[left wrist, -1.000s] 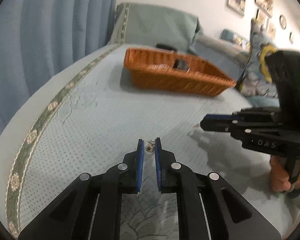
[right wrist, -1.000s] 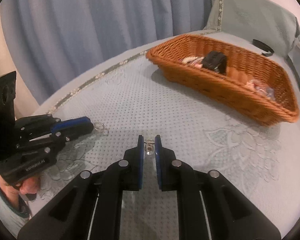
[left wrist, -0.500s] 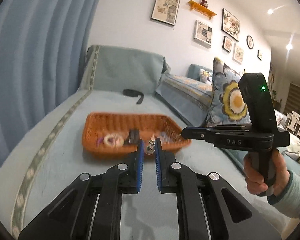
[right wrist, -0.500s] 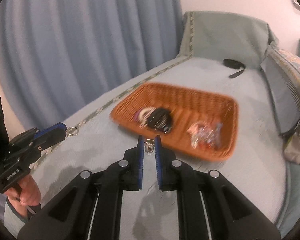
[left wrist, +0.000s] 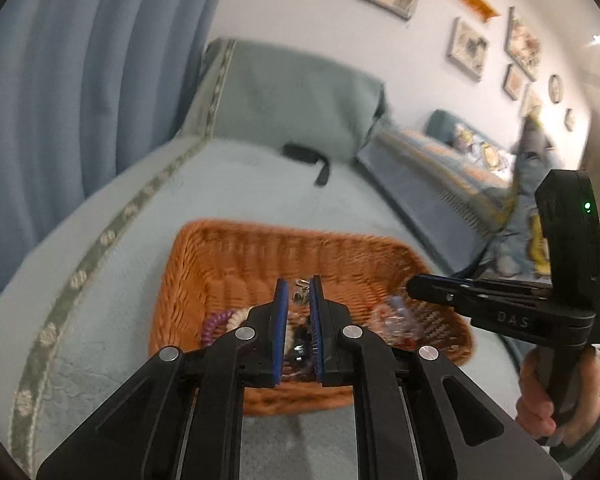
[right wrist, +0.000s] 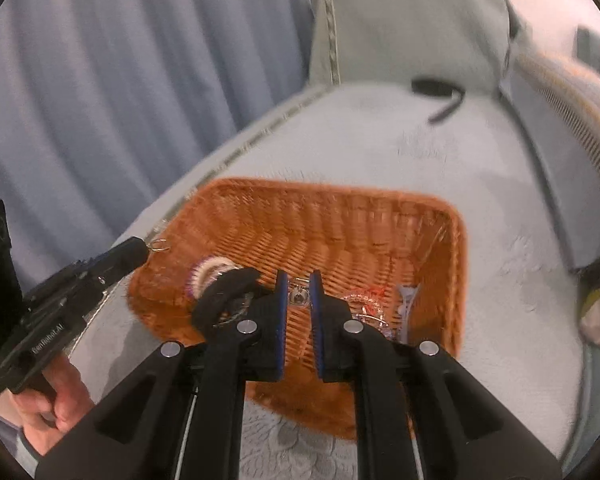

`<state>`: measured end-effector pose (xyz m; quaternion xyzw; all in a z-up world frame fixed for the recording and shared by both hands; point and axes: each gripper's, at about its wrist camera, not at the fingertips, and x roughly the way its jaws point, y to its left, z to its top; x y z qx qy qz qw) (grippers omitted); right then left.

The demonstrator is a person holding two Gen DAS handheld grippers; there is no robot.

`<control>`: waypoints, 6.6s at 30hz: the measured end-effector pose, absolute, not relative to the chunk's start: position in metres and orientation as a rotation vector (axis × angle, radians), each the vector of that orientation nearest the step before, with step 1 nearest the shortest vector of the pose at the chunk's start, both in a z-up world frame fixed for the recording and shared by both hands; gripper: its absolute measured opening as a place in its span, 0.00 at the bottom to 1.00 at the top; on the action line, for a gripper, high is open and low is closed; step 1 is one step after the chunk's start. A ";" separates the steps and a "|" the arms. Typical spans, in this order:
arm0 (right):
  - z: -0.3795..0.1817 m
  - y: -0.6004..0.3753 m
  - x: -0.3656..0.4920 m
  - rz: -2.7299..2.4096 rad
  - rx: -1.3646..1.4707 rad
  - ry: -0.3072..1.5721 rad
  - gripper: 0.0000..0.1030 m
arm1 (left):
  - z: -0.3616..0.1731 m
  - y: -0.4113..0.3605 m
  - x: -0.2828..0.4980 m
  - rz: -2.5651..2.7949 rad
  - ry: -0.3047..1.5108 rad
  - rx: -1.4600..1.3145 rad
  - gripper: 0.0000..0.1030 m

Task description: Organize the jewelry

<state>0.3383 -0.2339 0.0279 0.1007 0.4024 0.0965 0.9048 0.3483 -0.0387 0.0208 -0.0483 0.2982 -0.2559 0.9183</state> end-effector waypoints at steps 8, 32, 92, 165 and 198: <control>-0.001 -0.244 0.359 0.171 0.261 0.912 0.09 | 0.001 -0.050 0.360 -0.497 0.678 -0.081 0.15; 0.098 -0.228 0.140 0.138 0.111 0.569 0.62 | 0.091 -0.015 0.125 -0.357 0.355 -0.079 0.84; 0.014 -0.230 0.064 -0.090 0.095 0.294 0.74 | 0.010 -0.025 0.083 -0.065 0.231 0.017 0.90; 0.013 -0.224 0.062 -0.105 0.070 0.291 0.76 | 0.013 -0.029 0.085 -0.098 0.258 0.009 0.92; 0.012 -0.224 0.065 -0.097 0.080 0.294 0.76 | 0.015 -0.028 0.086 -0.075 0.264 0.002 0.92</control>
